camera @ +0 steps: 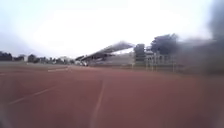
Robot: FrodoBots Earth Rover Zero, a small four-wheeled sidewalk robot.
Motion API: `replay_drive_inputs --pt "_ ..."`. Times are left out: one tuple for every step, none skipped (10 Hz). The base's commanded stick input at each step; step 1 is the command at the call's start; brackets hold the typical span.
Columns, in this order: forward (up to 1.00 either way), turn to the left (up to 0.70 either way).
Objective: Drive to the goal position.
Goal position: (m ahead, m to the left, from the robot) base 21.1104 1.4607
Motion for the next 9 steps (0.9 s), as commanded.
replay_drive_inputs --pt "0.70 0.00" --pt "0.70 0.00" --pt "0.70 0.00" --pt "0.70 0.00" --pt "0.70 0.00" --pt "0.70 0.00" --pt "0.70 0.00" --pt "0.70 0.00" --pt "0.70 0.00"
